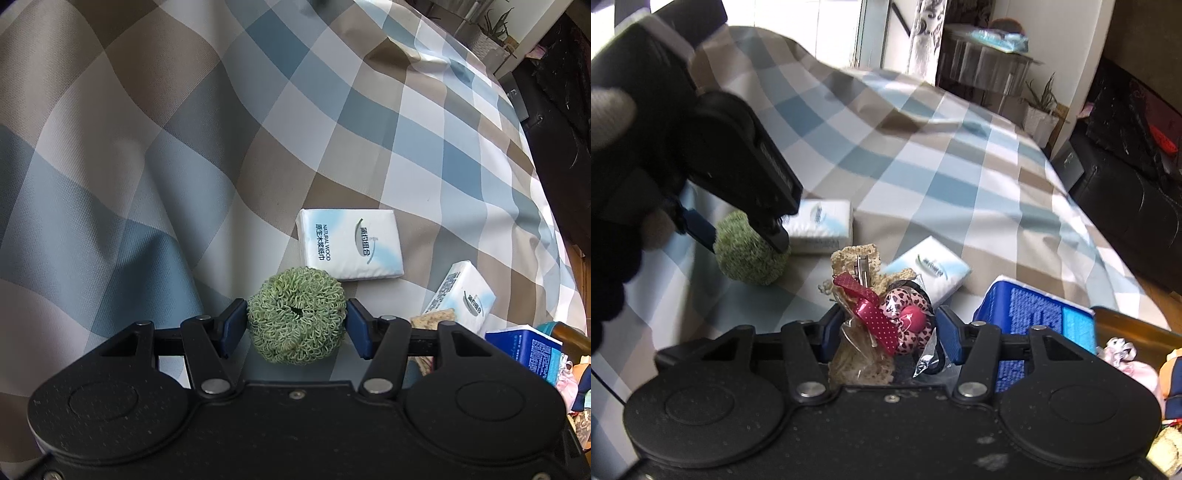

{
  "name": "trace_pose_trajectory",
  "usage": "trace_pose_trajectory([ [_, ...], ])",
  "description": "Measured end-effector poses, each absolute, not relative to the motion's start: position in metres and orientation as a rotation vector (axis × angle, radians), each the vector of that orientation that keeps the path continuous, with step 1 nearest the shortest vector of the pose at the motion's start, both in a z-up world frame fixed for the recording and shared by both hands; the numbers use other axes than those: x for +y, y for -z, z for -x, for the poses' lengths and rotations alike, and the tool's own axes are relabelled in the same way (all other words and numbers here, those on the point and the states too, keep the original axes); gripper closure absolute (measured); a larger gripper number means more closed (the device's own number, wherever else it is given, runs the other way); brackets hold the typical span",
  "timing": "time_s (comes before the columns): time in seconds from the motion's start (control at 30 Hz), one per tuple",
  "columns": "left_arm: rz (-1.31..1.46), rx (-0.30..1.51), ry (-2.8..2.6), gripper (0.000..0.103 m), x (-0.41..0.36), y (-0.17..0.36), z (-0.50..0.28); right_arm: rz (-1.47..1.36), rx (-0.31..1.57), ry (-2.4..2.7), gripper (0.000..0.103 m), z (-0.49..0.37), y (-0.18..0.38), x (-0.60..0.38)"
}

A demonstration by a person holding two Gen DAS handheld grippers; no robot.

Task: Organize soft objects
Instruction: 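Carry both items over the gold tray and open the left tool to drop the ball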

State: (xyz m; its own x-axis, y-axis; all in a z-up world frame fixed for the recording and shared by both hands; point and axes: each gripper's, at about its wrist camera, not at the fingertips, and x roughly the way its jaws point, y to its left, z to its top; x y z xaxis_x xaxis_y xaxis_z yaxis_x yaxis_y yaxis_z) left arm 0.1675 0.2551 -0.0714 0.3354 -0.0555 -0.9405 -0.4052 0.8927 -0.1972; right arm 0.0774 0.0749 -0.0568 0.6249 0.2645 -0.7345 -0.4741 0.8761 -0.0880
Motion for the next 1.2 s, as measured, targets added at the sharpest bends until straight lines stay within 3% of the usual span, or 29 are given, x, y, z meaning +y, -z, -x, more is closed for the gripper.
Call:
trace_pose_trajectory([
  [0.37,0.384,1.172,-0.251,0.048,0.250,0.060,-0.162,0.221,0.684,-0.417,0.050,-0.047,-0.009,0.042],
  [0.8,0.198,1.102,-0.192,0.048,0.209,0.043,-0.147,0.088,0.508,-0.151,0.050,0.013,-0.094,-0.100],
  [1.2,0.156,1.054,-0.073,0.048,0.145,0.001,-0.114,-0.109,0.508,0.082,0.050,-0.013,-0.087,-0.231],
])
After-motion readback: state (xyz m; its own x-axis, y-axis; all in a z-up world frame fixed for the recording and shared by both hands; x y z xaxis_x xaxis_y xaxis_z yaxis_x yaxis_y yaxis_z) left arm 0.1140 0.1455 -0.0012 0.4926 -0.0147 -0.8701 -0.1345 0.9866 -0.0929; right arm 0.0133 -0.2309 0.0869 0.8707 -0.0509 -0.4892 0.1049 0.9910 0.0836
